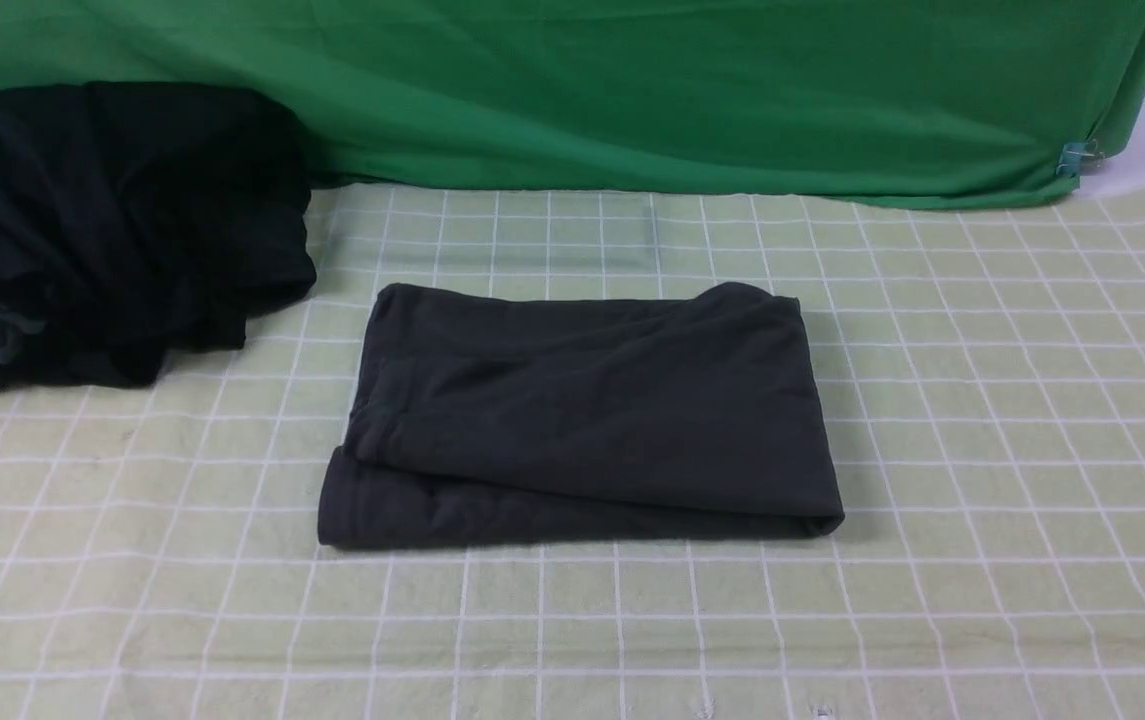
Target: Fold a long-sleeved shirt over a green coffee tablecloth.
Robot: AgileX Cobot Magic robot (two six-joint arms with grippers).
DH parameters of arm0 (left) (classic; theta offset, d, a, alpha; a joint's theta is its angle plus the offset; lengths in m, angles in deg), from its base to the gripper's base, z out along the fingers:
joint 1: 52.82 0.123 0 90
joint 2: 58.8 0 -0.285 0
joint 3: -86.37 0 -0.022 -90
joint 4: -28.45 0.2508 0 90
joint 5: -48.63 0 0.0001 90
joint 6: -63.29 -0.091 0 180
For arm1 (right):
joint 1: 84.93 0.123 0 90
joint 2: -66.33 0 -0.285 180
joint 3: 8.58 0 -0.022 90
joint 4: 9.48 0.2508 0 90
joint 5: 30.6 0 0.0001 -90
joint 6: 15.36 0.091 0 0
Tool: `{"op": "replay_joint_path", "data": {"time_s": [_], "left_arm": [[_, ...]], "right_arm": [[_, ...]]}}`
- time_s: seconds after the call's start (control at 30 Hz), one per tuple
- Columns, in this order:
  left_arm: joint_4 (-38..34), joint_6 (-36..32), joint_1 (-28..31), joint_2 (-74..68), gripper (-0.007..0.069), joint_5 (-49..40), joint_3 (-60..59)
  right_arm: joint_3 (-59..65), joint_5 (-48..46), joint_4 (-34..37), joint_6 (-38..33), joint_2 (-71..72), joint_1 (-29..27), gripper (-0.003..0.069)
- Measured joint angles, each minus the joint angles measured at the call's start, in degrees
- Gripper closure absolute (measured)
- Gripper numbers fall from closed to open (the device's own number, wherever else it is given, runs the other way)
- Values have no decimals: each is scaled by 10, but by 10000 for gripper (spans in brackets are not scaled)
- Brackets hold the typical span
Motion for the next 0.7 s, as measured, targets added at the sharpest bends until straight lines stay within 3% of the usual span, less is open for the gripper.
{"op": "replay_joint_path", "data": {"time_s": [0.7], "left_arm": [[0, 0, 0, 0, 623, 0, 0]], "right_arm": [[0, 0, 0, -2, 0, 0, 421]]}}
